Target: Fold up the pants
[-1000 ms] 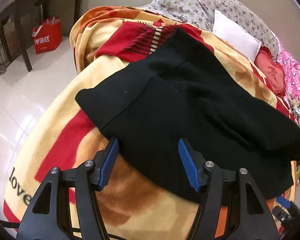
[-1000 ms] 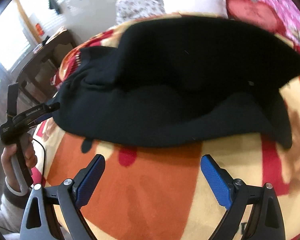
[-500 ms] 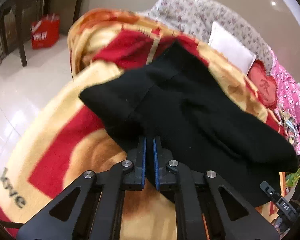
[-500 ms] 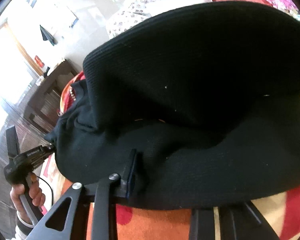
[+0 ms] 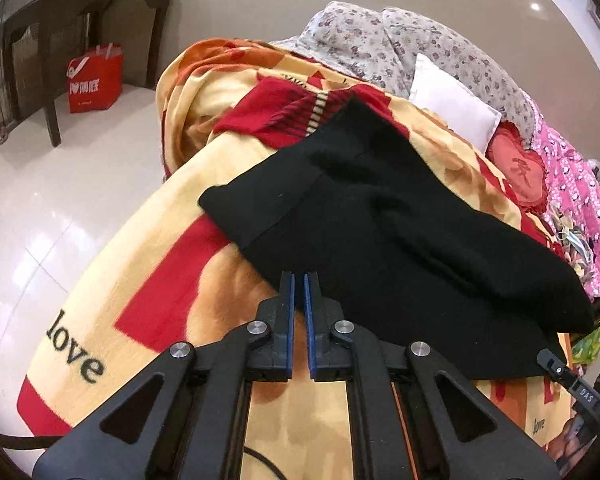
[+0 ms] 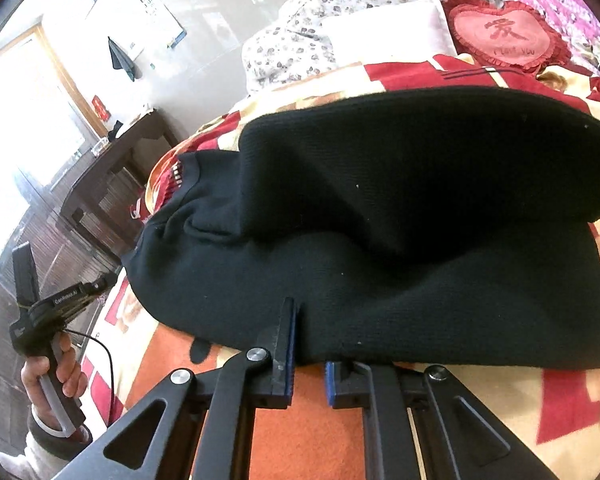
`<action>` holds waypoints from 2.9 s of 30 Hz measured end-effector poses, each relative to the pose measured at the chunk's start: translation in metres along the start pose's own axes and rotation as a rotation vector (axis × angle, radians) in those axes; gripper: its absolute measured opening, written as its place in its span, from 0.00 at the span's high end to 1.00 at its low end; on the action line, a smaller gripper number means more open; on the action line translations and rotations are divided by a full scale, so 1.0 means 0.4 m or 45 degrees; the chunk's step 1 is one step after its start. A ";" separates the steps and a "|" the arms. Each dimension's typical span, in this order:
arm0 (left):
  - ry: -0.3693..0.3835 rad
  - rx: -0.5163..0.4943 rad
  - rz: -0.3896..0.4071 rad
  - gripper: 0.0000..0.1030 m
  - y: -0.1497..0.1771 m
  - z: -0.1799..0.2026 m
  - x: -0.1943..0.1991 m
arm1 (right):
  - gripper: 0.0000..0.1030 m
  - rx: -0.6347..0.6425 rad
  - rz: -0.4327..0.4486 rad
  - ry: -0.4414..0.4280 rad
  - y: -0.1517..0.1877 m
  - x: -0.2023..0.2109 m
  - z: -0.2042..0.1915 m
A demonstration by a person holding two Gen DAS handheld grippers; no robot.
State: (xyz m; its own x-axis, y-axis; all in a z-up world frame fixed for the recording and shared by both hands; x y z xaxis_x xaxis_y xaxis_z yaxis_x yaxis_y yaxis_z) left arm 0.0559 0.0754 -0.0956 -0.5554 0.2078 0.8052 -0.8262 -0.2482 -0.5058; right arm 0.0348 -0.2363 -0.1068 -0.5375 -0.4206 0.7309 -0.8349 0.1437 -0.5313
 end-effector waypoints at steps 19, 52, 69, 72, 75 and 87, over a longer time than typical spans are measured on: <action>0.044 0.189 -0.085 0.42 -0.051 0.007 -0.111 | 0.57 -0.132 -0.081 -0.006 0.011 -0.070 0.072; -0.225 -0.120 0.105 0.69 0.028 -0.058 0.155 | 0.57 0.071 -0.099 0.017 0.091 0.254 0.063; -0.027 -0.490 -0.101 0.66 0.113 0.299 -0.032 | 0.56 0.031 -0.314 0.086 0.010 0.078 0.130; -0.024 -0.516 -0.129 0.66 0.125 0.320 -0.054 | 0.56 0.034 -0.317 0.193 -0.044 -0.014 0.169; -0.035 -0.517 -0.147 0.66 0.133 0.323 -0.071 | 0.56 0.020 -0.191 0.235 -0.164 -0.048 0.182; -0.013 -0.447 -0.190 0.66 0.139 0.315 -0.096 | 0.54 -0.076 -0.113 0.216 -0.125 0.145 0.281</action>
State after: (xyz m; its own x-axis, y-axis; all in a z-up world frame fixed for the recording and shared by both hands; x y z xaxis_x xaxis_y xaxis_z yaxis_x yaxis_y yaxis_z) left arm 0.0429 -0.0655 -0.1156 -0.4272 0.2072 0.8801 -0.8809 0.1238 -0.4567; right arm 0.0586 -0.3685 -0.0860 -0.4695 -0.2774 0.8382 -0.8827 0.1676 -0.4389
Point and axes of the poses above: each gripper's, at about its wrist camera, not at the fingertips, and x roughly against the way its jaws point, z to its right, y to its underside, the point moved 10 cm from there along -x, roughly the way its jaws point, and after that the axes turned 8 degrees about -z, right-handed, at the moved point
